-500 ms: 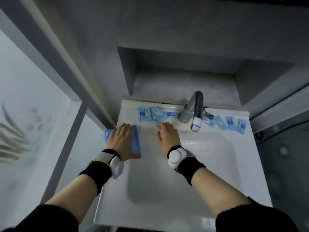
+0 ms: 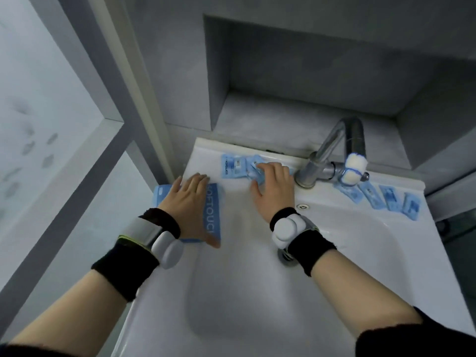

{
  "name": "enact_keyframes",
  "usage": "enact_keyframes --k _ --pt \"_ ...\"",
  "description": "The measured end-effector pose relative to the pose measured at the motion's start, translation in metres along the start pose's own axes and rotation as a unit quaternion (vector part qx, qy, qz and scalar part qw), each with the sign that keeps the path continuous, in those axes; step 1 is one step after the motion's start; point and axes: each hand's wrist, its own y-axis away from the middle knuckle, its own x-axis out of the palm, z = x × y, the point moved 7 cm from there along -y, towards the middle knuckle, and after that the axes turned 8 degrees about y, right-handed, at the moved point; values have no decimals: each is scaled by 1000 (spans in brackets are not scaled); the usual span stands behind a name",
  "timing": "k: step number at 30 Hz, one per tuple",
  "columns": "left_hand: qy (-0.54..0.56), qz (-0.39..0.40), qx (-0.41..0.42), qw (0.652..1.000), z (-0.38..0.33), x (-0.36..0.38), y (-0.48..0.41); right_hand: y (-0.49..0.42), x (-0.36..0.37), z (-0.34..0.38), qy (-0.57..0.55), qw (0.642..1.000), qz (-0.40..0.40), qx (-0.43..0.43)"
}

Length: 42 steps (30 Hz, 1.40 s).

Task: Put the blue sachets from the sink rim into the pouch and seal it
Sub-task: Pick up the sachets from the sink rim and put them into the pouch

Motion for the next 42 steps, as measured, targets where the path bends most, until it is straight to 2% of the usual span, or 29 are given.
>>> enact_keyframes --k 3,12,14,17,23,29,34,42 --pt "-17 12 4 1000 4 9 1 -4 7 -5 20 1000 -7 3" --pt "-61 -90 35 993 -2 6 9 16 21 8 10 997 -35 -64" --pt "-58 -118 45 990 -12 -1 21 27 15 15 -9 997 -34 -75" --pt "-59 -146 62 986 -31 -13 35 37 3 21 -109 992 -9 -69" --pt "-57 -208 96 972 -69 -22 60 76 -27 15 -300 954 -8 -12" --pt "-2 -258 122 958 -96 -13 71 112 -29 -8 -393 918 0 44" --pt "66 -277 110 952 -116 18 72 126 -17 -35 -434 887 54 149" --pt "146 -323 59 933 -108 37 74 107 -13 -47 -416 886 99 179"
